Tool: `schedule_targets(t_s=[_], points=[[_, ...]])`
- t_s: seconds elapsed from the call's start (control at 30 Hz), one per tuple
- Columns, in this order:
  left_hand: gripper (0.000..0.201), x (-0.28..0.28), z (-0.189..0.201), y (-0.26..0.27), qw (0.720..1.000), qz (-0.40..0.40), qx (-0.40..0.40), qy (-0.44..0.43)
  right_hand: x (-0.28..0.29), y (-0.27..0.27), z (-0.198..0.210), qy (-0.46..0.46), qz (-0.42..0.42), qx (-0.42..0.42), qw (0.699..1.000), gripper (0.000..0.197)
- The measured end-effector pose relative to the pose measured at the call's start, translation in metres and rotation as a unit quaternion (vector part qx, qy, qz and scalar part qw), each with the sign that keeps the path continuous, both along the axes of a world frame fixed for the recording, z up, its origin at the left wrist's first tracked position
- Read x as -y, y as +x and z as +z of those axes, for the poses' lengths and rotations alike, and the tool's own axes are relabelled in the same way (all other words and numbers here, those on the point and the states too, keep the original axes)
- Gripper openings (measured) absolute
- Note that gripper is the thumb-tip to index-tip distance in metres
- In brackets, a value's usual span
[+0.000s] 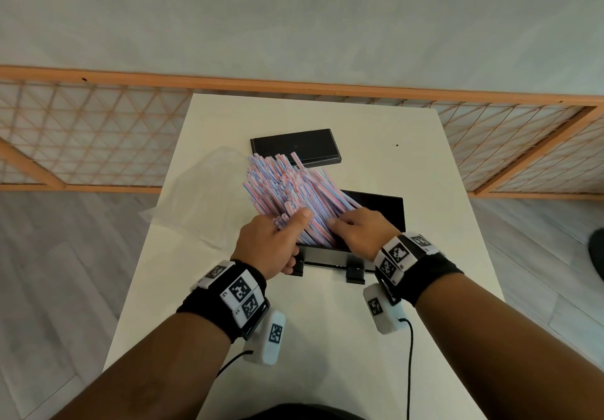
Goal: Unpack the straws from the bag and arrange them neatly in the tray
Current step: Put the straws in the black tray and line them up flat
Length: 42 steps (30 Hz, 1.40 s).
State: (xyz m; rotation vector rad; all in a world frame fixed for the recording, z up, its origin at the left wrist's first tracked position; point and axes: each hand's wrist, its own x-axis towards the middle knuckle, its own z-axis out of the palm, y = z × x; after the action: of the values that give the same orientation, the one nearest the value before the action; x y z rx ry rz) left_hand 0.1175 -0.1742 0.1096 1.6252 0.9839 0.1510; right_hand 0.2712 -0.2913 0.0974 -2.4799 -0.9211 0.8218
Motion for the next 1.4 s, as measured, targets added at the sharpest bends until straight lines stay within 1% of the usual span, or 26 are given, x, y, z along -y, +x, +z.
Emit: schedule_targets(t_s=[0.07,0.1,0.17,0.2,0.23,0.27,0.33,0.4,0.47,0.53,0.6,0.73,0.77,0.83,0.87,0.93,0.97,1.0,1.03,1.1,1.17,1.23,1.3,1.33,1.37,1.4], points=[[0.054,0.0,0.0,0.0,1.0,0.0,-0.002,-0.003,0.005,-0.001,0.0,0.016,0.005,-0.041,0.999,0.036],[0.054,0.001,0.001,0.001,1.0,0.0,-0.002,-0.004,0.007,-0.001,-0.001,0.011,0.013,-0.045,0.999,0.033],[0.057,0.001,0.001,0.003,1.0,0.005,-0.003,-0.005,0.009,-0.002,-0.003,-0.016,0.042,-0.033,0.998,0.035],[0.058,0.001,0.001,0.004,1.0,0.008,-0.005,-0.008,0.01,-0.003,-0.004,-0.014,0.052,-0.026,0.998,0.038],[0.06,0.001,0.001,0.005,1.0,0.012,-0.006,-0.015,0.01,-0.006,-0.005,0.007,0.059,-0.022,0.998,0.038],[0.061,0.0,0.001,0.005,0.999,0.019,-0.007,-0.024,0.011,-0.008,-0.005,0.04,0.062,-0.016,0.997,0.034],[0.064,-0.002,0.001,0.006,0.998,0.039,-0.005,-0.039,0.011,-0.011,-0.006,0.097,0.062,-0.003,0.993,0.02],[0.066,-0.003,0.0,0.006,0.997,0.065,0.002,-0.042,0.013,-0.01,-0.009,0.118,0.055,-0.015,0.991,0.012],[0.067,-0.004,-0.001,0.006,0.996,0.079,0.007,-0.043,0.015,-0.011,-0.012,0.113,0.066,-0.024,0.991,0.017],[0.066,-0.003,-0.001,0.006,0.996,0.079,0.008,-0.046,0.016,-0.014,-0.014,0.11,0.102,0.002,0.989,0.022],[0.065,-0.003,-0.001,0.005,0.996,0.076,0.007,-0.049,0.014,-0.016,-0.015,0.109,0.124,0.022,0.986,0.023],[0.066,-0.001,-0.001,0.006,0.995,0.085,0.015,-0.043,0.008,-0.019,-0.021,0.028,0.13,0.031,0.991,0.033],[0.067,0.0,-0.001,0.006,0.995,0.091,0.023,-0.042,0.007,-0.021,-0.02,0.037,0.137,0.029,0.989,0.031],[0.069,0.001,0.001,0.007,0.992,0.107,0.048,-0.043,0.004,-0.024,-0.017,0.096,0.145,0.021,0.985,0.025],[0.069,0.0,0.001,0.007,0.991,0.112,0.059,-0.051,0.004,-0.024,-0.016,0.116,0.146,0.023,0.982,0.027],[0.067,0.0,0.003,0.006,0.992,0.1,0.054,-0.056,0.006,-0.021,-0.018,0.105,0.148,0.041,0.983,0.032],[0.066,-0.001,0.003,0.004,0.996,0.081,0.036,-0.033,0.008,-0.019,-0.021,0.079,0.154,0.056,0.983,0.031],[0.065,-0.001,0.004,0.001,0.998,0.051,0.01,0.021,0.012,-0.019,-0.022,0.048,0.159,0.068,0.984,0.032],[0.064,-0.003,0.005,-0.003,0.995,0.019,-0.011,0.096,0.016,-0.019,-0.021,0.025,0.159,0.071,0.984,0.037],[0.056,-0.009,0.01,-0.011,0.971,-0.014,-0.031,0.236,0.024,-0.017,-0.019,0.032,0.139,0.067,0.987,0.045],[0.042,-0.013,0.016,-0.017,0.951,0.007,-0.01,0.308,0.033,-0.012,-0.013,0.057,0.11,0.08,0.989,0.052],[0.036,-0.017,0.024,-0.022,0.934,0.043,0.02,0.354,0.039,-0.006,-0.009,0.034,0.085,0.1,0.991,0.053],[0.043,-0.024,0.023,-0.024,0.925,0.088,0.035,0.369,0.04,-0.001,-0.006,-0.009,0.056,0.118,0.991,0.052],[0.05,-0.027,0.02,-0.022,0.931,0.114,0.027,0.346,0.038,0.001,-0.006,-0.025,0.032,0.127,0.991,0.052],[0.058,-0.03,0.017,-0.02,0.945,0.134,0.008,0.3,0.036,0.002,-0.006,-0.032,0.004,0.131,0.991,0.052],[0.065,-0.032,0.014,-0.019,0.961,0.144,-0.019,0.235,0.031,0.004,-0.006,-0.034,-0.025,0.127,0.991,0.052]])
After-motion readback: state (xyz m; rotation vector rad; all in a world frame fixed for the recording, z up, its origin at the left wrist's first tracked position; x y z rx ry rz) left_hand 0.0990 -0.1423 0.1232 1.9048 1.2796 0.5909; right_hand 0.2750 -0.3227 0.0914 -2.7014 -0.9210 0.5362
